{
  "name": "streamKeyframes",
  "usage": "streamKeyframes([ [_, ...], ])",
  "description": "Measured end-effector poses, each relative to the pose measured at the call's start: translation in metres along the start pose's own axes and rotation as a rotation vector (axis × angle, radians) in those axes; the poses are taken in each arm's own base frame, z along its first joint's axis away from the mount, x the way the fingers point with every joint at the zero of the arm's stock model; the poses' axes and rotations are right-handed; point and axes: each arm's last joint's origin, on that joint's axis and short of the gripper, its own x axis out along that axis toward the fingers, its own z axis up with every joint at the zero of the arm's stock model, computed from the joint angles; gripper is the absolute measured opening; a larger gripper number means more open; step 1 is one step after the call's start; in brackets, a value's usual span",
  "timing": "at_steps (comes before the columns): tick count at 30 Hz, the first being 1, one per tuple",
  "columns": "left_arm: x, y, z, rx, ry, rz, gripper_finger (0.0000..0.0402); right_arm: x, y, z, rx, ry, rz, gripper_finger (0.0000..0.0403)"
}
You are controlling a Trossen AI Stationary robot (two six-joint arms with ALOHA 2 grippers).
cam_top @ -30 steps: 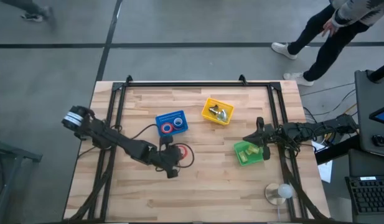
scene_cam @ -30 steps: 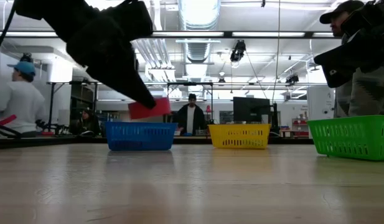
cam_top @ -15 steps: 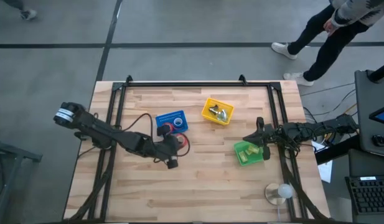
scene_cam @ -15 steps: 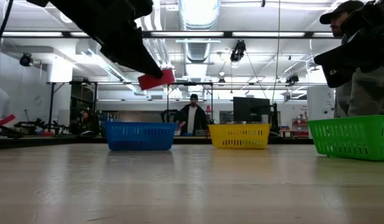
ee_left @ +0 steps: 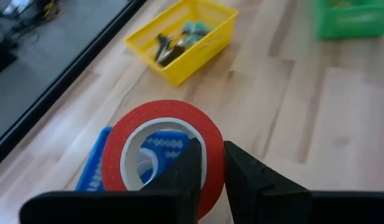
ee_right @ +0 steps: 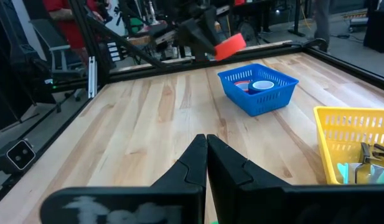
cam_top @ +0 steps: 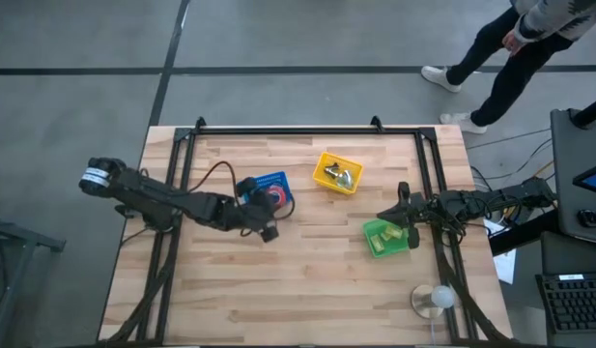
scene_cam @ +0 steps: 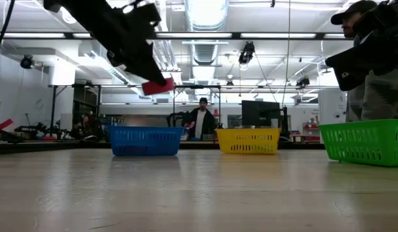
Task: Pick and place Stapler, Stapler remover, tape
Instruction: Put the red tape into the blue bin
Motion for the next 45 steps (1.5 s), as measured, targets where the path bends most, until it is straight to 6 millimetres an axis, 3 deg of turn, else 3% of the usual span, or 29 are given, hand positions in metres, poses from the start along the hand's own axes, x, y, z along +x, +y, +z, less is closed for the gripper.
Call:
streamKeyframes([
  [16, 0.019, 0.031, -0.006, -0.07, 0.077, 0.121, 0.0055, 0.0, 0.0, 0.0, 0.0, 0.002, 0.0, 0.0008],
  [27, 0.036, 0.056, -0.033, -0.187, 0.17, 0.14, 0.0056, 0.0, 0.0, 0.0, -0.001, 0.003, 0.0, 0.0008],
  [33, 0.036, 0.058, -0.039, -0.28, 0.214, 0.086, 0.0054, 0.0, 0.0, 0.0, -0.002, 0.004, 0.0, 0.0008],
  [45, 0.034, 0.061, -0.049, -0.281, 0.325, 0.081, 0.0058, 0.001, -0.001, -0.003, -0.004, 0.008, -0.003, 0.0008],
])
